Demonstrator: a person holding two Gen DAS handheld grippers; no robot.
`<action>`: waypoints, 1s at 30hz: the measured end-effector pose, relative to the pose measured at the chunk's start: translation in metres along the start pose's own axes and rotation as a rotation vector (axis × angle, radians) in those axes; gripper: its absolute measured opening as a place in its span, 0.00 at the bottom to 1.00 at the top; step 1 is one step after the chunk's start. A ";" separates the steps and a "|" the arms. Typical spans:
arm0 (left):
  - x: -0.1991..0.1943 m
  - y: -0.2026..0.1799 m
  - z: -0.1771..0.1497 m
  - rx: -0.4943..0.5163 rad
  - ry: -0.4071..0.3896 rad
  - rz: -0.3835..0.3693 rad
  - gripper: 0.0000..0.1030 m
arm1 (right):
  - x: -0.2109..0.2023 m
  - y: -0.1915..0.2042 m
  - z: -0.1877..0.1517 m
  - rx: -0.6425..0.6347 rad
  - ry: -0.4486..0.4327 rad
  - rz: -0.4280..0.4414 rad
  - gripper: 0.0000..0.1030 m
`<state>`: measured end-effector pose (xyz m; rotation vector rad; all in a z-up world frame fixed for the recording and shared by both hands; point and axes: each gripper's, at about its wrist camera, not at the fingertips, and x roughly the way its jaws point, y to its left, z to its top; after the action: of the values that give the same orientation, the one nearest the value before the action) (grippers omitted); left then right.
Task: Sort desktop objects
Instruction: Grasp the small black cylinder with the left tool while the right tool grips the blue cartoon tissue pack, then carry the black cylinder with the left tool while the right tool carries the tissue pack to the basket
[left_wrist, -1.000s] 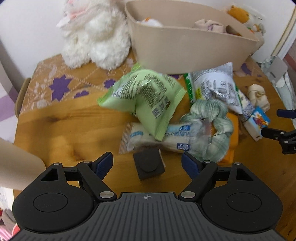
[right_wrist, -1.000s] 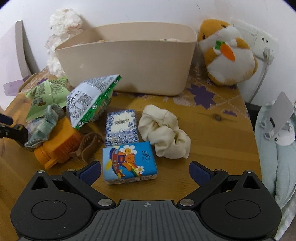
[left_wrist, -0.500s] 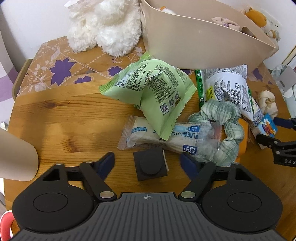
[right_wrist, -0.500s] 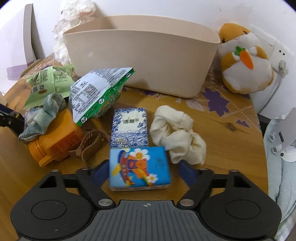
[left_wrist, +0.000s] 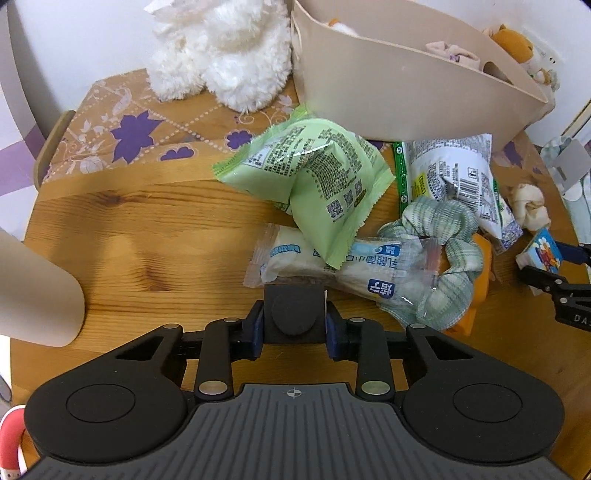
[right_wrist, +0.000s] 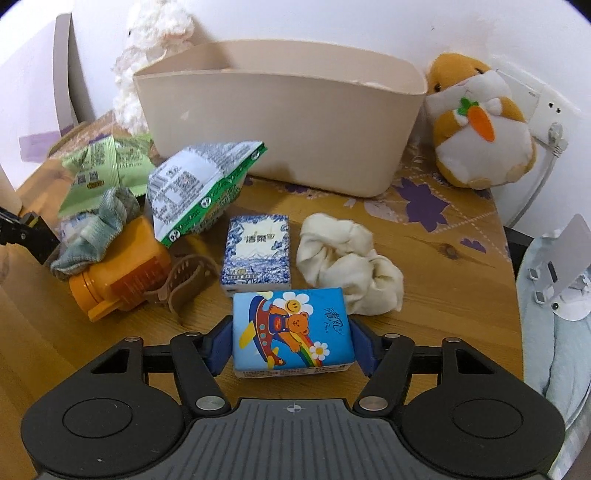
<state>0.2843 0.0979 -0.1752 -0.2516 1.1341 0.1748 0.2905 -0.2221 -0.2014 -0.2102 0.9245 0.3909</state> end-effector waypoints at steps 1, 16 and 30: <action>-0.003 0.000 0.000 0.002 -0.004 -0.002 0.31 | -0.003 0.000 0.000 0.003 -0.006 0.000 0.60; -0.042 0.000 -0.004 0.035 -0.081 -0.005 0.31 | -0.055 -0.019 0.004 0.012 -0.096 -0.033 0.60; -0.080 -0.015 0.037 0.101 -0.208 0.001 0.31 | -0.096 -0.046 0.032 -0.006 -0.198 -0.092 0.60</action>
<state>0.2868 0.0936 -0.0859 -0.1395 0.9335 0.1404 0.2811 -0.2758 -0.1042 -0.2146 0.7158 0.3233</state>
